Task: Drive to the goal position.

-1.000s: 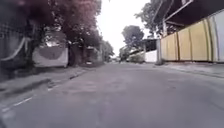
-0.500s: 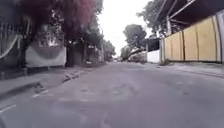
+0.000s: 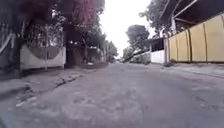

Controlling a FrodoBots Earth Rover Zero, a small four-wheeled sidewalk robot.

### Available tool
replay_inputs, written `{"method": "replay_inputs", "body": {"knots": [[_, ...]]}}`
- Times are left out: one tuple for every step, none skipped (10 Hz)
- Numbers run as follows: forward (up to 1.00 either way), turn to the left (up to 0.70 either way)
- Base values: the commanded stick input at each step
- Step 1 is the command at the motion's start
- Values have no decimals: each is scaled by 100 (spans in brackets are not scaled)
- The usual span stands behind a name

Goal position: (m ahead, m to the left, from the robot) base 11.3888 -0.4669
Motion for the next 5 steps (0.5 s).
{"method": "replay_inputs", "body": {"knots": [[100, 0], [100, 0], [100, 0], [100, 0], [100, 0]]}}
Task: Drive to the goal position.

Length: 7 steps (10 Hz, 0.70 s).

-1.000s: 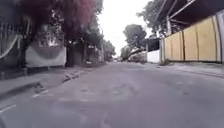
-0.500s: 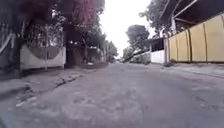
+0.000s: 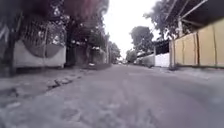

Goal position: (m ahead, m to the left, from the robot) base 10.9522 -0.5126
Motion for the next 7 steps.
{"method": "replay_inputs", "body": {"knots": [[100, -13], [100, -28], [100, -37], [100, -40], [100, -28], [100, -5], [100, 0]]}}
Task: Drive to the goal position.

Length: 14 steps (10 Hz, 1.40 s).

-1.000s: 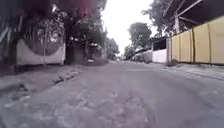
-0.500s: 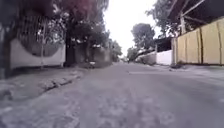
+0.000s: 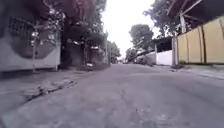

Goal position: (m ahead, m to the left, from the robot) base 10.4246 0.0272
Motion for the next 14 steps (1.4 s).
{"method": "replay_inputs", "body": {"knots": [[100, 0], [100, 0], [100, 0], [100, 0], [100, 0], [100, 0], [100, 0], [100, 0], [100, 0], [100, 0], [100, 0], [100, 0], [100, 0], [100, 0]]}}
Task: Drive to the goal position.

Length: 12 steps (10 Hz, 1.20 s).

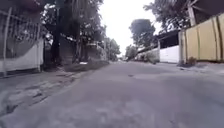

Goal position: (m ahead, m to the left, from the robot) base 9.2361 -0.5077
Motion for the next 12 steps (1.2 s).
{"method": "replay_inputs", "body": {"knots": [[100, 0], [100, 0], [100, 0], [100, 0], [100, 0], [100, 0], [100, 0], [100, 0], [100, 0], [100, 0], [100, 0], [100, 0]]}}
